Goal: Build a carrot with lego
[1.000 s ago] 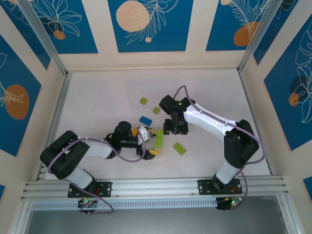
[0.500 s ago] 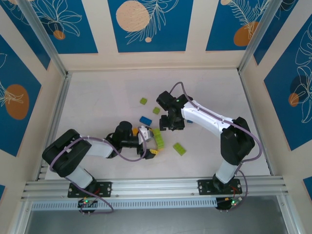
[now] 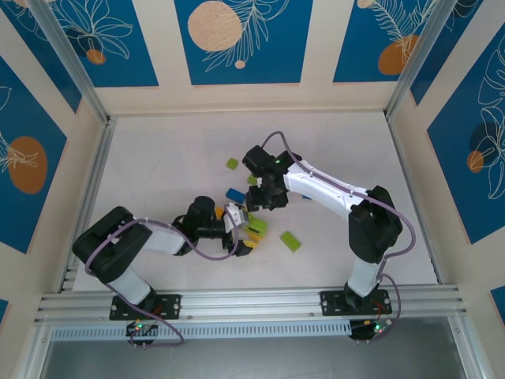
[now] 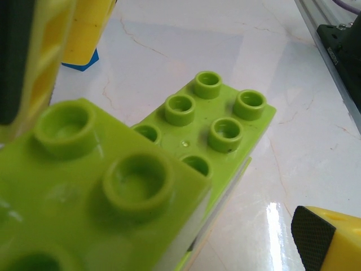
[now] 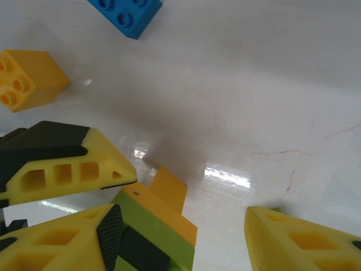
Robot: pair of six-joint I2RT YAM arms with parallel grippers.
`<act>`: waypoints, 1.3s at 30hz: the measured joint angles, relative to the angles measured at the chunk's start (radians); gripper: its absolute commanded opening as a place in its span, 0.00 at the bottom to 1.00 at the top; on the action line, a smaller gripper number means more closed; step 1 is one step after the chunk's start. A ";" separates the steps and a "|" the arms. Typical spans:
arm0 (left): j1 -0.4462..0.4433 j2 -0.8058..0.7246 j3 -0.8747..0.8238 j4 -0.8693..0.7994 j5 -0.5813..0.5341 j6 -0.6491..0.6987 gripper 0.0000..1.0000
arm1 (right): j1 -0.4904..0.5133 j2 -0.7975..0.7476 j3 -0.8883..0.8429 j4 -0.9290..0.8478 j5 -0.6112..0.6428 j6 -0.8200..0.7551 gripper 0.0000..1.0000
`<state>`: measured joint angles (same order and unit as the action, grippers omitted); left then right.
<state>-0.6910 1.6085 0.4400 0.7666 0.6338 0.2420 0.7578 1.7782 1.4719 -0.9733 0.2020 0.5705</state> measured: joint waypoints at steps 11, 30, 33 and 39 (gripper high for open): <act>0.013 0.004 0.013 0.003 -0.027 0.000 1.00 | -0.008 0.000 0.039 -0.029 0.052 -0.037 0.69; 0.029 0.003 0.050 0.001 0.017 0.000 0.68 | -0.390 0.063 -0.030 0.010 0.138 -0.111 0.70; 0.029 0.003 0.050 -0.002 0.031 0.002 0.61 | -0.426 0.063 -0.095 0.024 0.137 -0.111 0.70; 0.029 0.003 0.051 -0.005 0.042 0.003 0.60 | -0.477 0.063 -0.117 0.063 0.122 -0.116 0.70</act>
<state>-0.6617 1.6112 0.4911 0.7616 0.6762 0.2447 0.2806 1.8412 1.3548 -0.9108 0.3244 0.4541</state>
